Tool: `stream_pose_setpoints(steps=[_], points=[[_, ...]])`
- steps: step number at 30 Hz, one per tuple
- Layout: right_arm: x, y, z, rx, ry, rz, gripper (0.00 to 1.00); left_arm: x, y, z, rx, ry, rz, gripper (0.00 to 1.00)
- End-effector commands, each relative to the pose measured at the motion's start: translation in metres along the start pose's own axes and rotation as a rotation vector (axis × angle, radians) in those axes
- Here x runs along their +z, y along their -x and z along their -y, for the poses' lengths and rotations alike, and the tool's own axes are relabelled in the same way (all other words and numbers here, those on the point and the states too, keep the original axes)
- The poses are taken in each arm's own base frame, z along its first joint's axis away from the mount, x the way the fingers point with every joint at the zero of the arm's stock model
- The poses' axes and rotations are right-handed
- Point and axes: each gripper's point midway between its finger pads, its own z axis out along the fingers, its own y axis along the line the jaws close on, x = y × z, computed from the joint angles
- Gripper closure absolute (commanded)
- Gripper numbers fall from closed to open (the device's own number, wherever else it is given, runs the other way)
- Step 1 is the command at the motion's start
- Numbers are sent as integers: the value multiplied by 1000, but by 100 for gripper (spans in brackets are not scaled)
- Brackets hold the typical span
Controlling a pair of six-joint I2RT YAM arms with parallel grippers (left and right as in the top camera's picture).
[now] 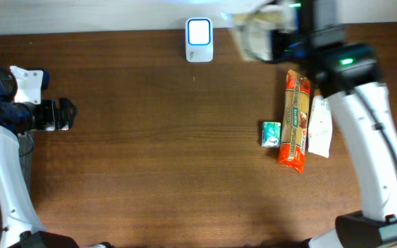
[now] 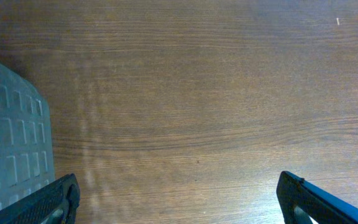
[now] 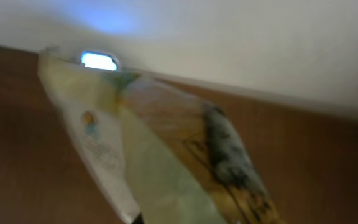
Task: Scan the item barcode
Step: 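Move the snack bag right and drop it onto the scanned items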
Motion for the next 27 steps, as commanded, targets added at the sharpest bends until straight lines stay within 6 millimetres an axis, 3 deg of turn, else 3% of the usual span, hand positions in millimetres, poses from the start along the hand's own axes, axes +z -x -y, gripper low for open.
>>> stream_pose_setpoints(steps=[1,3,5,6,10,13,16,18,20,22,24,27], points=[[8,-52,55,341,34,-215,96,1,0,-1,9,-2,0,1],[31,-98,100,442,-38,-360,96,1,0,-1,9,-2,0,1],[54,-138,125,505,-81,-474,96,1,0,-1,9,-2,0,1],[65,-157,130,528,-75,-531,96,1,0,-1,9,-2,0,1],[85,-195,127,572,25,-649,94,1,0,-1,9,-2,0,1],[78,-202,139,602,2,-671,34,1,0,-1,9,-2,0,1],[66,-201,153,597,-61,-685,14,1,0,-1,9,-2,0,1],[56,-188,155,584,-78,-671,13,1,0,-1,9,-2,0,1],[43,-164,149,522,-55,-631,13,1,0,-1,9,-2,0,1],[30,-138,126,407,13,-592,14,1,0,-1,9,-2,0,1],[10,-105,66,203,241,-518,15,1,0,-1,9,-2,0,1],[-18,-86,14,62,340,-464,15,1,0,-1,9,-2,0,1]])
